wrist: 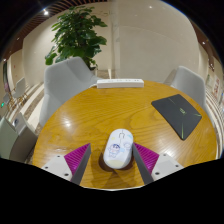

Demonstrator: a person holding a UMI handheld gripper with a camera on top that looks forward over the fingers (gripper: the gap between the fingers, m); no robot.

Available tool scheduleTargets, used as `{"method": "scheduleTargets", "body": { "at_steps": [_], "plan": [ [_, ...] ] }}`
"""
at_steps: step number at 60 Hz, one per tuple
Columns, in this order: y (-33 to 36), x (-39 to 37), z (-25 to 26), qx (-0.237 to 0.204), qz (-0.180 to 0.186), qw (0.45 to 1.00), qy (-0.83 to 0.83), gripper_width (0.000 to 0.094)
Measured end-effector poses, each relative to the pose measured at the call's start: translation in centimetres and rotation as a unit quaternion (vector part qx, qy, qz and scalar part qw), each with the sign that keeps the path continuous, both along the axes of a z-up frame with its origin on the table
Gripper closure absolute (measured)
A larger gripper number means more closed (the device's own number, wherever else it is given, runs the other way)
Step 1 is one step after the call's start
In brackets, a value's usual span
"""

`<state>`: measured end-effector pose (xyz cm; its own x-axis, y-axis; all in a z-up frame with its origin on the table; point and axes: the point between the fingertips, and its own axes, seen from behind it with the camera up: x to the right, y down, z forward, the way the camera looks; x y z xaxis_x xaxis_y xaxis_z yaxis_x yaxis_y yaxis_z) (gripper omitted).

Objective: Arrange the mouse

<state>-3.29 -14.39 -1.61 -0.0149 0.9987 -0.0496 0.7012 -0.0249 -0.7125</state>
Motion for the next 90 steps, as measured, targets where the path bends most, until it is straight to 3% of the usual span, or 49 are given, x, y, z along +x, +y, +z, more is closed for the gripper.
{"method": "scheduleTargets", "body": {
  "at_steps": [16,24,27,37,48,60,68,71,83,90],
  "plan": [
    [-0.7,-1.9,-0.1,0.006,0.021,1.000,0.003,0.0116],
    [0.1,-2.3,-0.2,0.015,0.018,1.000,0.002,0.0259],
    [0.4,-2.3,-0.2,0.019,0.018,1.000,0.003,0.0441],
    [0.2,-2.1,0.3,0.019,0.022,1.000,0.000,0.0547],
    [3.7,-4.4,6.1,0.004,-0.012,0.999,0.032,0.0552],
    [17.4,-12.7,12.7,0.037,-0.091,0.990,0.099,0.0555],
    [26.4,-15.8,8.5,0.062,-0.132,0.986,0.077,0.0555],
    [28.8,-15.3,5.6,0.071,-0.131,0.987,0.060,0.0555],
    [30.3,-15.0,-0.9,0.064,-0.113,0.991,0.014,0.0541],
    [30.2,-15.0,-1.1,0.047,-0.117,0.992,0.011,0.0444]
  ]
}}
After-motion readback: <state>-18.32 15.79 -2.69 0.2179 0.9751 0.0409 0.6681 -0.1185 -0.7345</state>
